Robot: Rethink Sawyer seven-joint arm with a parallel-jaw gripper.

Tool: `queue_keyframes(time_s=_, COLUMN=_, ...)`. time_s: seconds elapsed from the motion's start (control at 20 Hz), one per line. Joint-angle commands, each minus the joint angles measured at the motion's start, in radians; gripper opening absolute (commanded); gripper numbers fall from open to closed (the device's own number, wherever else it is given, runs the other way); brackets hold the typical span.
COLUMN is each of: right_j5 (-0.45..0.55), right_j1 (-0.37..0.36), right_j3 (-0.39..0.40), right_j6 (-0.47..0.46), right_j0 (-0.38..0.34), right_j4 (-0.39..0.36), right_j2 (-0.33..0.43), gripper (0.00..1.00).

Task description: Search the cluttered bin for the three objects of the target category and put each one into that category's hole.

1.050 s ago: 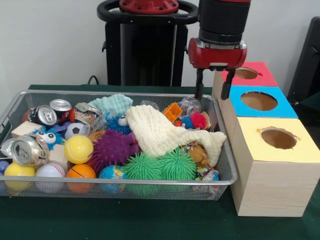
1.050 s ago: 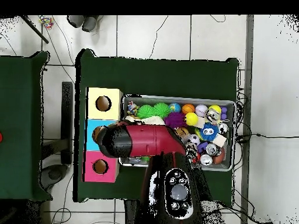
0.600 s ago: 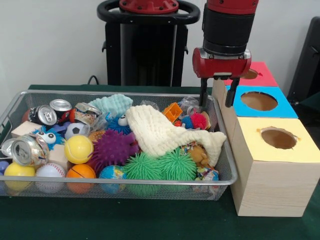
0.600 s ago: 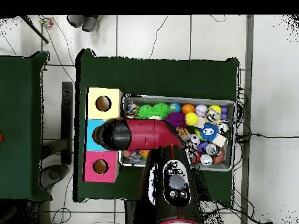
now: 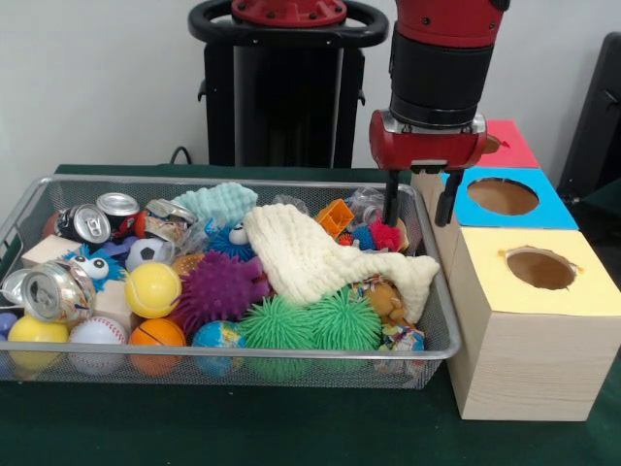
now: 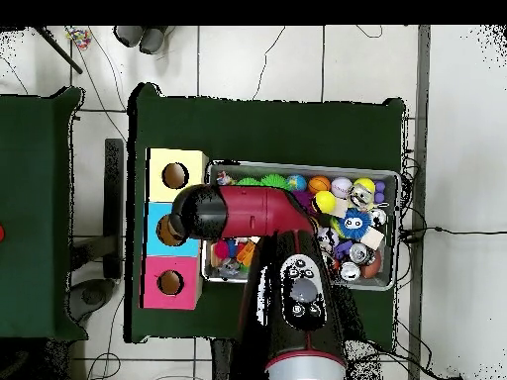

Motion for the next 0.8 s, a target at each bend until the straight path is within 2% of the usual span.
queue_keyframes(time_s=0.05, right_j5=0.159, right_j1=0.044, right_j3=-0.092, right_j6=0.154, right_j0=0.000, right_j4=0.038, right_j2=0.010, gripper=1.00)
queue_keyframes(time_s=0.15, right_j5=0.151, right_j1=0.071, right_j3=-0.118, right_j6=0.165, right_j0=0.011, right_j4=0.035, right_j2=0.008, gripper=1.00)
queue_keyframes(time_s=0.25, right_j5=0.094, right_j1=0.104, right_j3=-0.119, right_j6=0.187, right_j0=0.025, right_j4=0.024, right_j2=-0.004, gripper=1.00)
queue_keyframes(time_s=0.55, right_j5=-0.134, right_j1=0.198, right_j3=-0.033, right_j6=0.233, right_j0=0.033, right_j4=0.018, right_j2=0.003, gripper=1.00)
queue_keyframes(time_s=0.8, right_j5=-0.234, right_j1=0.281, right_j3=0.011, right_j6=0.212, right_j0=-0.005, right_j4=0.030, right_j2=0.041, gripper=1.00)
